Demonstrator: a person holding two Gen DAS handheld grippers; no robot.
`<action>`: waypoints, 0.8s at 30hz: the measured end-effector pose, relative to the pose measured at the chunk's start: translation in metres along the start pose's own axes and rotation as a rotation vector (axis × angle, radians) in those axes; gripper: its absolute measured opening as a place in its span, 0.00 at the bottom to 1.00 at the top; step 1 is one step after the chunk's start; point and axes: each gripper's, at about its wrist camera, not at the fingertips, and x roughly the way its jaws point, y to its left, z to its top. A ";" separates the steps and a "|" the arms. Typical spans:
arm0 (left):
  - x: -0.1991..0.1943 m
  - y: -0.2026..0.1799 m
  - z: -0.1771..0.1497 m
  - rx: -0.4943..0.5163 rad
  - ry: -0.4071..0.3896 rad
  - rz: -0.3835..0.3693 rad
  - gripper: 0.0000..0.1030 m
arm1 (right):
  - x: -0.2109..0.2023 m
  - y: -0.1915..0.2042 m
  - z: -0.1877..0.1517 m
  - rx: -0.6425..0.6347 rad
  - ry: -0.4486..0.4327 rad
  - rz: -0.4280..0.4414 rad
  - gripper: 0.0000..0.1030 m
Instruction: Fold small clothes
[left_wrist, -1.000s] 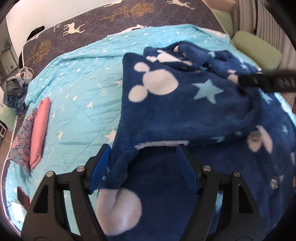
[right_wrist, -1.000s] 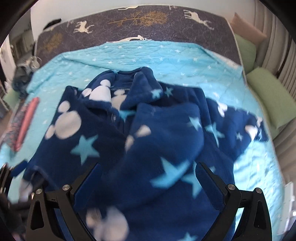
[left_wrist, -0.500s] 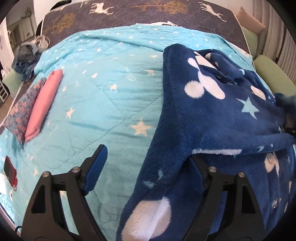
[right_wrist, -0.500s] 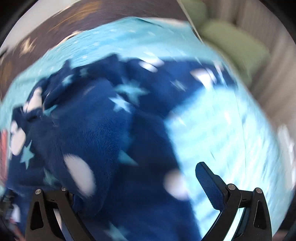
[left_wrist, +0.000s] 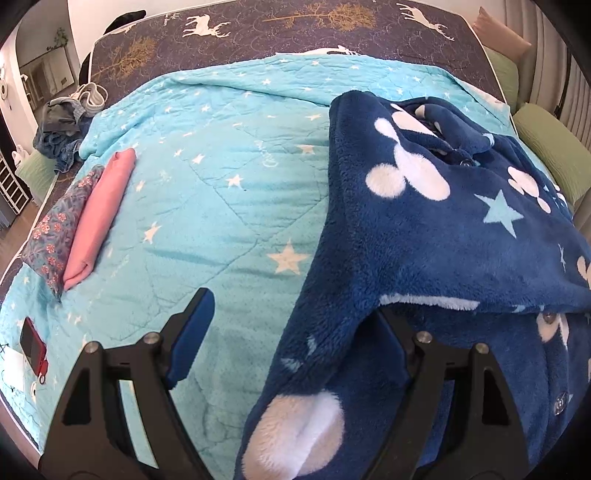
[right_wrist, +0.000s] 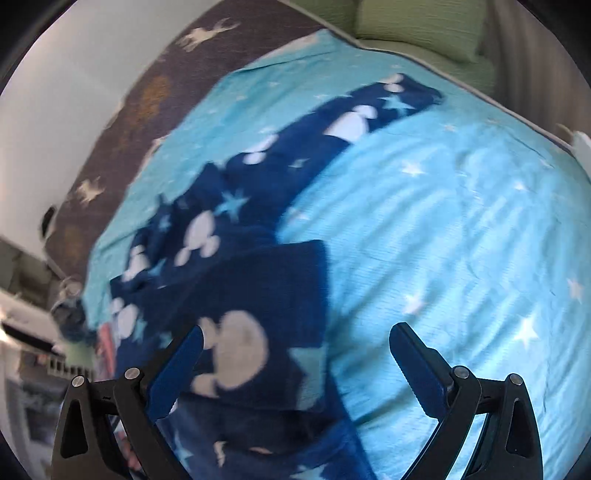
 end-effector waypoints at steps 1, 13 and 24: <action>0.000 -0.001 0.001 0.000 -0.002 -0.003 0.79 | 0.003 0.008 -0.002 -0.028 0.018 -0.006 0.99; 0.000 -0.020 0.017 0.071 -0.043 0.031 0.79 | 0.048 0.033 0.013 -0.070 0.033 -0.040 0.99; 0.005 -0.002 0.007 -0.020 -0.023 -0.032 0.80 | 0.145 0.284 0.036 -0.746 0.247 0.231 0.99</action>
